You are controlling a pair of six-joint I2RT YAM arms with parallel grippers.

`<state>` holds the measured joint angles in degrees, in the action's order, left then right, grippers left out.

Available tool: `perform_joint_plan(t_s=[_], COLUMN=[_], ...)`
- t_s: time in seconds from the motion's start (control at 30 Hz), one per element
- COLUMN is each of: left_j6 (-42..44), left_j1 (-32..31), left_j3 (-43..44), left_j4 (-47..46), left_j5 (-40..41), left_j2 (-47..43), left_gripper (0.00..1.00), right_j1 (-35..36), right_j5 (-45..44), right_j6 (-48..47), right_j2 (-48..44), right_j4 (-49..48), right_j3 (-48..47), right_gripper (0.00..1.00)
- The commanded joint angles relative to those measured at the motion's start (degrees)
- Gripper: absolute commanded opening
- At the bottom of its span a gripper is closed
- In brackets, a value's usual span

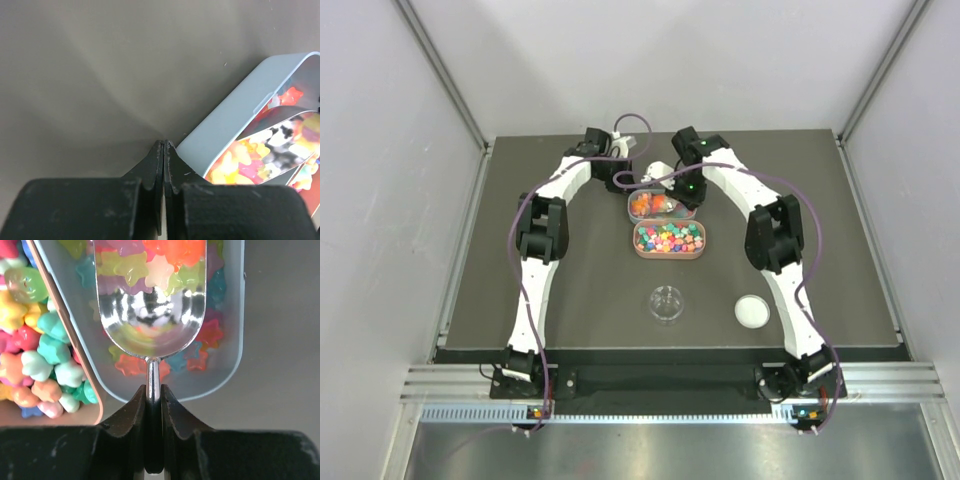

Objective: Pack the candies
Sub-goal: Scoop the fake candies from the storage box.

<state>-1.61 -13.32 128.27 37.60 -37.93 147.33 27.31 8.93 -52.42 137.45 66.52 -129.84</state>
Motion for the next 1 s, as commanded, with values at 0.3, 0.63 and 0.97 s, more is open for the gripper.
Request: perform_joint_plan(t_s=[0.3, 0.63, 0.97], left_j6=[0.6, 1.2, 3.8], left_j1=[-1.8, -1.7, 0.2], left_j3=[-2.5, -3.2, -3.2], left_j4=[2.7, 3.3, 4.5], left_j5=[-2.1, -1.4, -2.1], left_j2=[-3.0, -3.8, -5.2], left_gripper=[0.00, 0.00, 0.00], right_j1=[1.3, 0.5, -0.9], right_j5=[4.4, 7.9, 12.0], right_j6=[4.5, 5.7, 7.1], right_j2=[-0.2, -1.3, -3.8], right_j4=[-9.2, -13.7, -18.4], right_j3=[4.6, 8.2, 12.8], right_gripper=[0.00, 0.00, 0.00])
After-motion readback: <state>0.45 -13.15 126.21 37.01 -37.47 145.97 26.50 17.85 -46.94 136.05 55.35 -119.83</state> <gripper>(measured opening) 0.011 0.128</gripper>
